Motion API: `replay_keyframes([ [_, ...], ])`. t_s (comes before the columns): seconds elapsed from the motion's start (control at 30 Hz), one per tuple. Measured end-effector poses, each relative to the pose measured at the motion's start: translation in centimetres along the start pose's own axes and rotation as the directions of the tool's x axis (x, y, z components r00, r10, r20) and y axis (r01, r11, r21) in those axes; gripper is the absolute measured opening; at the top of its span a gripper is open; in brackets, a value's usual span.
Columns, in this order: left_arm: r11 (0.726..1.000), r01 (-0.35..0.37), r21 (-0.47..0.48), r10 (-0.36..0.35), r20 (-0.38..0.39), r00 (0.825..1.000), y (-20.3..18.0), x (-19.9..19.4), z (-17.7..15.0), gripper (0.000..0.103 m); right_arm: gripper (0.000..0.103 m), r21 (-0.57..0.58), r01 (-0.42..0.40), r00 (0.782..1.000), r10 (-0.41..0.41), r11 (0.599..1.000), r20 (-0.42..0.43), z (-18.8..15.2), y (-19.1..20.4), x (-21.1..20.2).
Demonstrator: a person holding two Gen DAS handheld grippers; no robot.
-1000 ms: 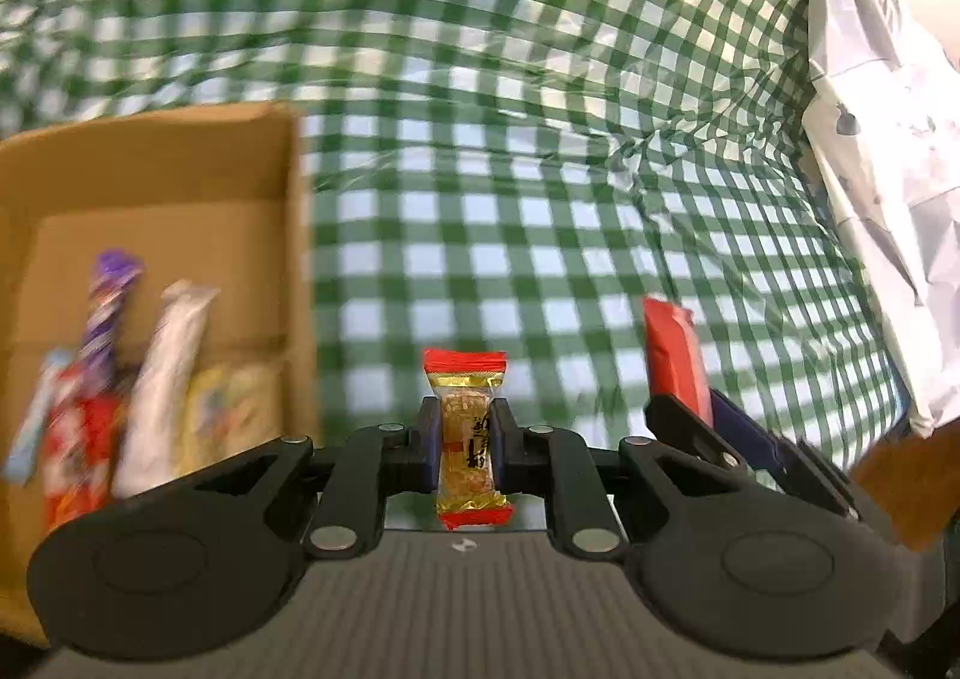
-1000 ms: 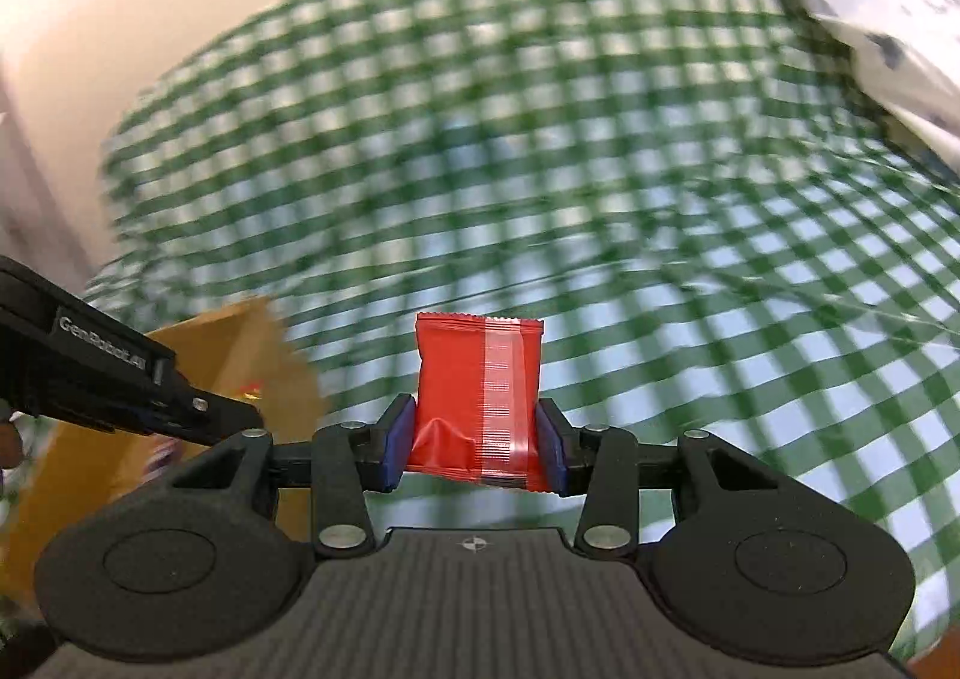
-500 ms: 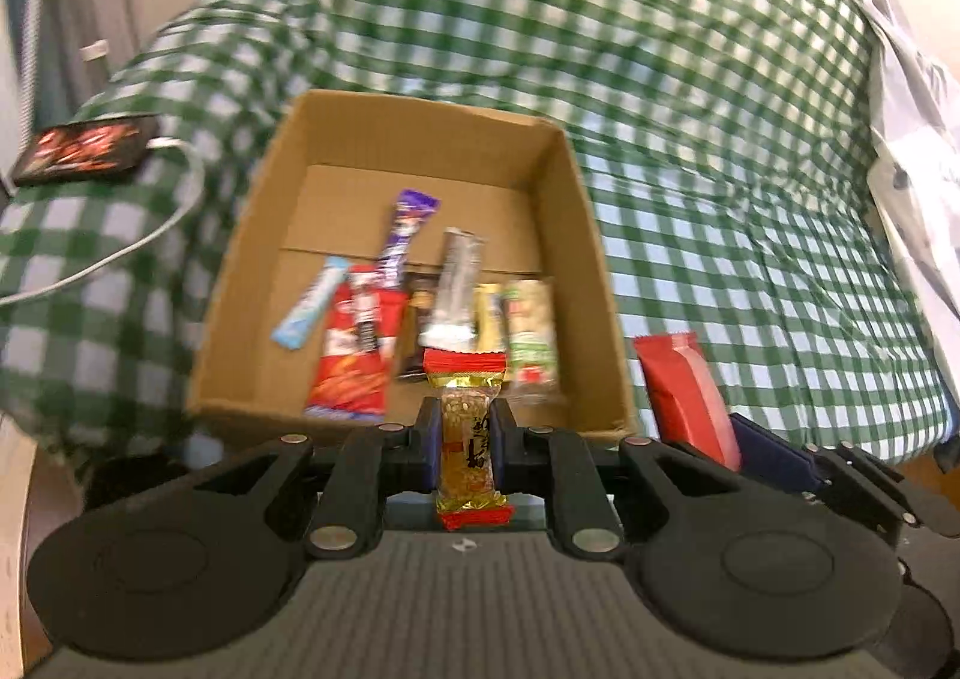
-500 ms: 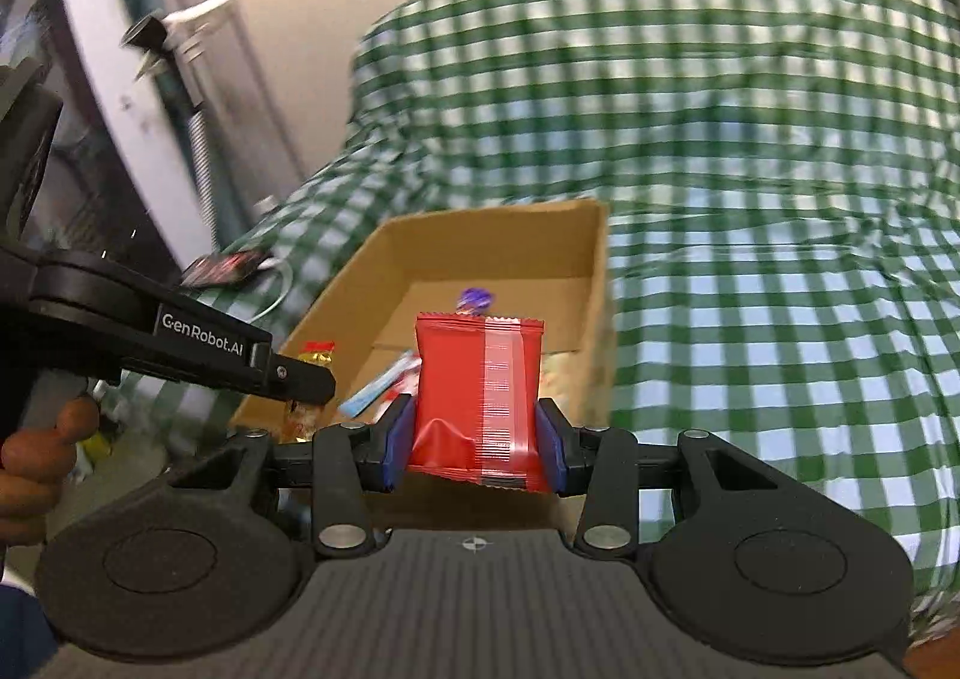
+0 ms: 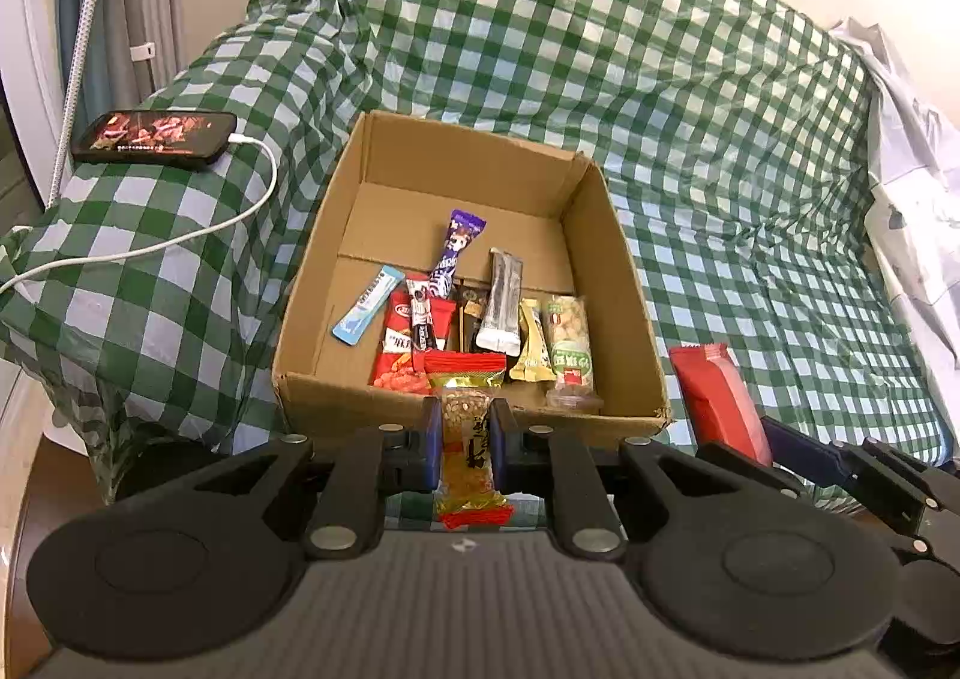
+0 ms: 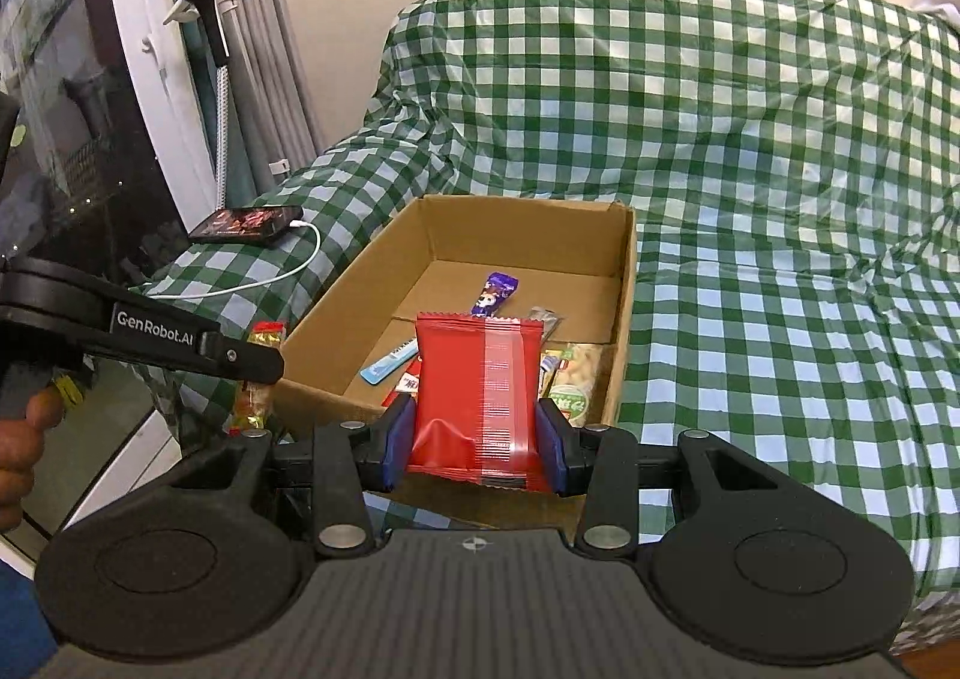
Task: Organize snacks
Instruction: 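Carry the orange candy and red pack over the box with both tools, then lower the orange candy into the box with the left tool while the right tool releases the red pack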
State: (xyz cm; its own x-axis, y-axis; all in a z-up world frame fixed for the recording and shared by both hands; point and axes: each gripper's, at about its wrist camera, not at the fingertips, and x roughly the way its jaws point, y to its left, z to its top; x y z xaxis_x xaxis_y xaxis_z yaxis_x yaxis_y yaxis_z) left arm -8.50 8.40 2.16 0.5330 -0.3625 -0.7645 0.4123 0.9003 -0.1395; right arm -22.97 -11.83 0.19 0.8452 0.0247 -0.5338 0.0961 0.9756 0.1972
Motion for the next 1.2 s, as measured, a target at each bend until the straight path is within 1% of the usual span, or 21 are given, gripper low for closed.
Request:
replay_keyframes([
  [0.33, 1.000, -0.006, -0.022, 0.006, 0.006, 1.000, 0.7, -0.2, 0.0, 0.017, 0.045, -0.037, -0.001, 1.000, 0.001, 0.999, -0.005, 0.1, 0.8, -0.2],
  [0.8, 0.999, -0.023, -0.028, 0.023, 0.004, 1.000, 0.8, 0.5, 0.6, 0.017, 0.045, -0.017, 0.000, 1.000, 0.000, 1.000, -0.018, 0.2, 0.5, 0.5],
  [1.03, 0.999, -0.033, -0.041, 0.033, -0.004, 0.999, 0.9, 1.3, 1.5, 0.017, 0.045, -0.016, -0.001, 1.000, 0.001, 1.000, -0.019, 0.3, 0.6, 1.0],
  [1.2, 0.998, -0.040, -0.046, 0.040, 0.001, 0.999, 1.0, 2.1, 2.7, 0.017, 0.045, -0.007, 0.001, 1.000, -0.001, 1.000, -0.025, 0.9, 0.4, 2.1],
])
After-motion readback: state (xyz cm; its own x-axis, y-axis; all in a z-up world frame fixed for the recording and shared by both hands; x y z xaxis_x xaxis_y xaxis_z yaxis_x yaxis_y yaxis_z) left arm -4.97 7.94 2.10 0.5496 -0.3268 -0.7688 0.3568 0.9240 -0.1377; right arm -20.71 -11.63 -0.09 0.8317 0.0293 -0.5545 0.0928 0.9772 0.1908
